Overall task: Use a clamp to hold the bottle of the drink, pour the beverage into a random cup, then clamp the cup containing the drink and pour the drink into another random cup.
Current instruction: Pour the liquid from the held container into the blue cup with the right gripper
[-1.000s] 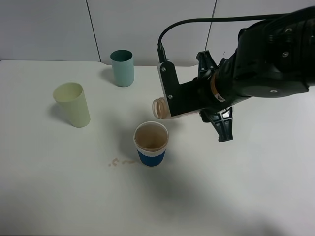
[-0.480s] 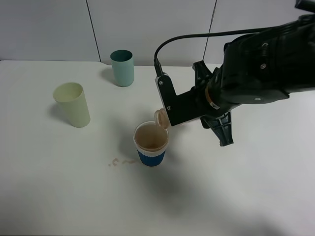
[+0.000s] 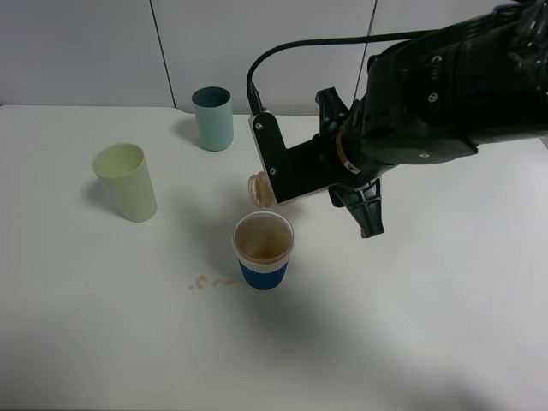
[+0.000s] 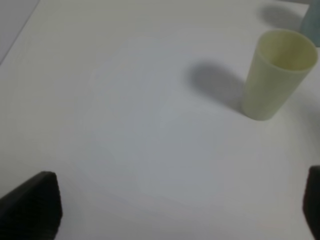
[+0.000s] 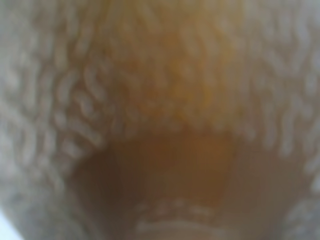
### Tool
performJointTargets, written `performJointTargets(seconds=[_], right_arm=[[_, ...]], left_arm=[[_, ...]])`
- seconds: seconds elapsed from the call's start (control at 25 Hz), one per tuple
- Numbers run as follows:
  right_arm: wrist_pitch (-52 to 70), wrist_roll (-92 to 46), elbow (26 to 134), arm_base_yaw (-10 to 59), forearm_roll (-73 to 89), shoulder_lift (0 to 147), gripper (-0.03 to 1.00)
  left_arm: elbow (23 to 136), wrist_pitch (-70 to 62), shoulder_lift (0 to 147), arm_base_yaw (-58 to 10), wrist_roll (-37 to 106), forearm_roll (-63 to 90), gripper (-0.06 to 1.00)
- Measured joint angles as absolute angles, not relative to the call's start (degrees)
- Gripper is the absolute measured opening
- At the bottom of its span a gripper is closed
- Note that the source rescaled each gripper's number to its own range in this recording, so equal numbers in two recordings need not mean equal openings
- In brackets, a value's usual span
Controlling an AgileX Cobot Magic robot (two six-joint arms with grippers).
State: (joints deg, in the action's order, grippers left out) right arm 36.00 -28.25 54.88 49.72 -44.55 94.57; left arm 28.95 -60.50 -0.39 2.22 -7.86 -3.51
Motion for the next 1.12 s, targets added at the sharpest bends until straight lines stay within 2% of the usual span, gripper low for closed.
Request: performJointTargets(seconds=[1.12], right_arm=[[41.1, -28.2, 57.3, 54.2, -49.2, 98.5, 0.02]], left_arm=[[29.0, -60.5, -0.4, 2.2, -7.9, -3.5, 0.9]])
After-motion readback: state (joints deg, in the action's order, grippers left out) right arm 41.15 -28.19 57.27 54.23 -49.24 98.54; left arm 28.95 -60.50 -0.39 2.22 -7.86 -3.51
